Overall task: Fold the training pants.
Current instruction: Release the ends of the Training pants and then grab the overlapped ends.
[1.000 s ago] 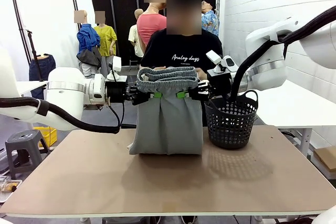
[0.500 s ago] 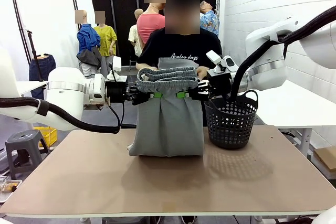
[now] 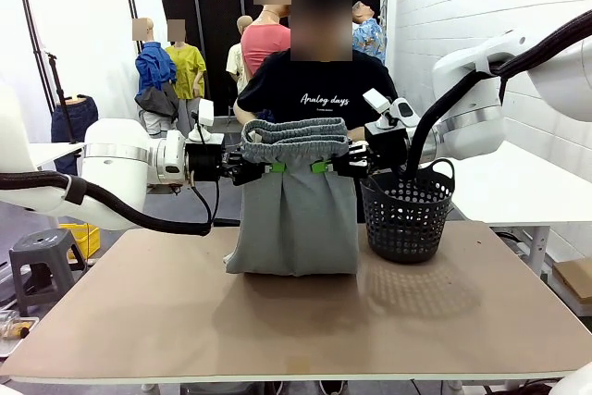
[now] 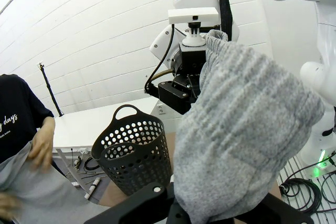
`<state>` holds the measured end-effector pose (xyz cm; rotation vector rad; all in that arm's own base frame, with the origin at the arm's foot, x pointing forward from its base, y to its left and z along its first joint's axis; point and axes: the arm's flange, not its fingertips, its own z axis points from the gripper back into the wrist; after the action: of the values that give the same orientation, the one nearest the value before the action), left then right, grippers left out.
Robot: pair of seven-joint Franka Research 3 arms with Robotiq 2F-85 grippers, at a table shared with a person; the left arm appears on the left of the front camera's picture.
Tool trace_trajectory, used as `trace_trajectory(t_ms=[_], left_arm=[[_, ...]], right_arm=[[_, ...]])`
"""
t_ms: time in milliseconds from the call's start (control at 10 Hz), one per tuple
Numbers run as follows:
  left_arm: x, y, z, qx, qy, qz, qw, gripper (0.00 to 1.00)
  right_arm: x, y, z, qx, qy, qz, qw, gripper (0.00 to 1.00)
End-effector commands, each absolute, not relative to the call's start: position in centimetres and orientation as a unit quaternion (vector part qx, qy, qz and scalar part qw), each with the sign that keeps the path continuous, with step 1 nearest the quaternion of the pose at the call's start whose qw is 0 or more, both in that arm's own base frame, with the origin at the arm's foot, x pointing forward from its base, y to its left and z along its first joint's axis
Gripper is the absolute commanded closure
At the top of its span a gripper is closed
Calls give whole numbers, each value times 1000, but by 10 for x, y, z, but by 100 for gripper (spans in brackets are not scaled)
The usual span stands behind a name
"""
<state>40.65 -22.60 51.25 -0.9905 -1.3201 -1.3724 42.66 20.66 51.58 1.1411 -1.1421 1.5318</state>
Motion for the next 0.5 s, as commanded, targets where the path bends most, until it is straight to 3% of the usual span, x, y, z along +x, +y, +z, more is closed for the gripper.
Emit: trace_trajectory(t_ms=[0, 400], left_arm=[[405, -226, 517, -402, -544, -562, 476, 100], [405, -226, 517, -402, -544, -562, 476, 100]], right_arm=[[424, 205, 515, 467, -465, 611, 438, 100], [424, 205, 515, 467, -465, 611, 438, 100]])
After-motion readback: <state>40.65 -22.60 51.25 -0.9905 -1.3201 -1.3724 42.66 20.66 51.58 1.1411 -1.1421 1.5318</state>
